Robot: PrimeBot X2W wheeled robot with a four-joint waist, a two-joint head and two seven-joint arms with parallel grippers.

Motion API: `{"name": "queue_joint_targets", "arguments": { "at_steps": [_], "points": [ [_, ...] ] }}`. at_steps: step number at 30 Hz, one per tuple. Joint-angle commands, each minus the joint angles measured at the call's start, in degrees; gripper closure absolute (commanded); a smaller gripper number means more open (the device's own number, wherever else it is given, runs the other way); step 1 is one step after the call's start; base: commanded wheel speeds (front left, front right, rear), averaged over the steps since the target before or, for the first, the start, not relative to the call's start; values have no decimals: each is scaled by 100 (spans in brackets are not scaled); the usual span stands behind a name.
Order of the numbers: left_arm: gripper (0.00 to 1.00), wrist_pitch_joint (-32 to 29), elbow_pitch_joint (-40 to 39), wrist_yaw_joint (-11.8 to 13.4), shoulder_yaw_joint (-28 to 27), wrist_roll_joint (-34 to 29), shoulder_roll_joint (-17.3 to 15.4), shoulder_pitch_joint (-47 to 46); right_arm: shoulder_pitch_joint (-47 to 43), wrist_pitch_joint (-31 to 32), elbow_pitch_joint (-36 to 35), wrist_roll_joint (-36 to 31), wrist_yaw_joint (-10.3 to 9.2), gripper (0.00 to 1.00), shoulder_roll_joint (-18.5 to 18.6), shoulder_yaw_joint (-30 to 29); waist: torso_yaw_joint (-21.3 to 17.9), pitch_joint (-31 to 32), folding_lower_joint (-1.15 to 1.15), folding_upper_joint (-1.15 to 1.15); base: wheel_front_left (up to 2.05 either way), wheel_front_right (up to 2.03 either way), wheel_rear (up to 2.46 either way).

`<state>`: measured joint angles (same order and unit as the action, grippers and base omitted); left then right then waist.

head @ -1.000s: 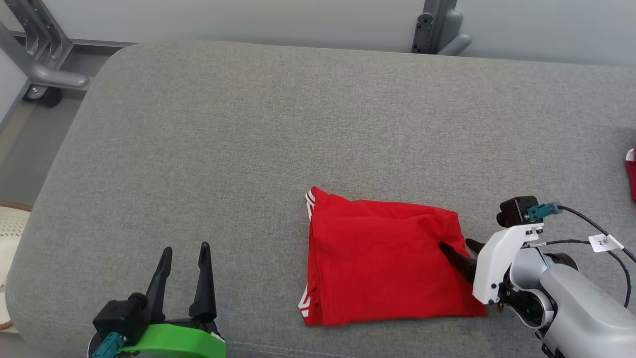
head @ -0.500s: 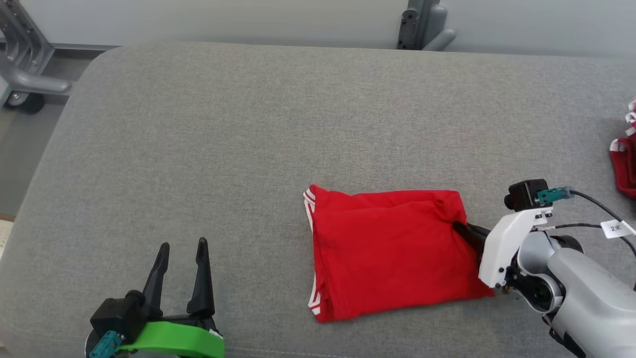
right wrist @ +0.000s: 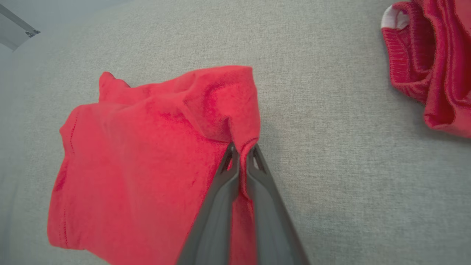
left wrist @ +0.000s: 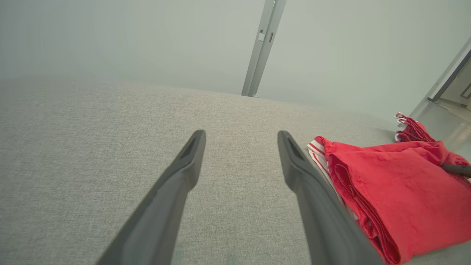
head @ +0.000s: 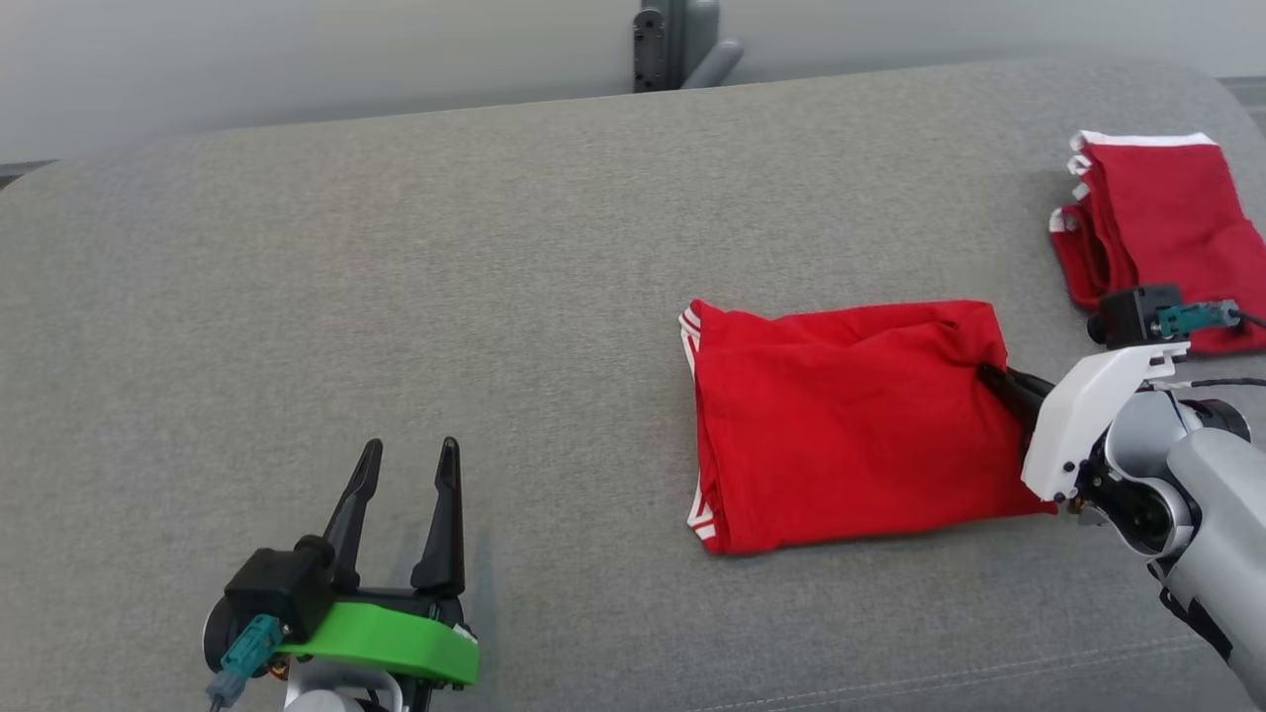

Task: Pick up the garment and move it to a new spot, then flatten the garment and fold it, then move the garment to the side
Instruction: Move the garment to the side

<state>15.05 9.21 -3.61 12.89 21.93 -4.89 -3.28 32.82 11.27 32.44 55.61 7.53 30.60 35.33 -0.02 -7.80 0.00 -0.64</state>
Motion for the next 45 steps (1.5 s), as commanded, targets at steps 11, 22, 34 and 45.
{"name": "queue_joint_targets", "arguments": {
  "at_steps": [11,22,34,45],
  "points": [
    [0,14,116,-11,-14,-136,-85,-385,338,-31,-47,-177,-10,100,25,-189,-1504,-301,0,64,0,0,0],
    [0,14,175,-19,-39,-102,-69,-415,783,-28,37,-298,-9,100,-176,-356,-1350,-289,0,64,0,0,0],
    [0,14,140,-17,-104,-83,30,-225,1673,346,421,-743,-9,100,-257,-679,-909,-171,0,64,0,0,0],
    [0,14,113,-43,-175,-94,93,-85,2139,660,787,-1155,-9,100,-133,-1112,-802,-107,0,64,0,0,0]
  ]
}}
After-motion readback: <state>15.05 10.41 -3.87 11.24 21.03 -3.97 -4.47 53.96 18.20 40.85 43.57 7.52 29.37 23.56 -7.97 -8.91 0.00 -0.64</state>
